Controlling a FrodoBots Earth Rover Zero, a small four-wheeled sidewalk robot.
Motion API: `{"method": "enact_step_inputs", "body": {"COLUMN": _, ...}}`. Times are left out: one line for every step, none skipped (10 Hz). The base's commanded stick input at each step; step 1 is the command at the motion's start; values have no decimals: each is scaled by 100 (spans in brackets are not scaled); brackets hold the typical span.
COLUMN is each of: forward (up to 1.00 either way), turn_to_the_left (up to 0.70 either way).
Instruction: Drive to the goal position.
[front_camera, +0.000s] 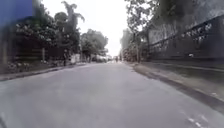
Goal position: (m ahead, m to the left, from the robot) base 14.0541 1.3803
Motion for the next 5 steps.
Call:
{"method": "enact_step_inputs", "body": {"forward": 100, "turn_to_the_left": -36}}
{"method": "enact_step_inputs", "body": {"forward": 100, "turn_to_the_left": -36}}
{"method": "enact_step_inputs", "body": {"forward": 100, "turn_to_the_left": -36}}
{"method": "enact_step_inputs", "body": {"forward": 100, "turn_to_the_left": -36}}
{"method": "enact_step_inputs", "body": {"forward": 100, "turn_to_the_left": -16}}
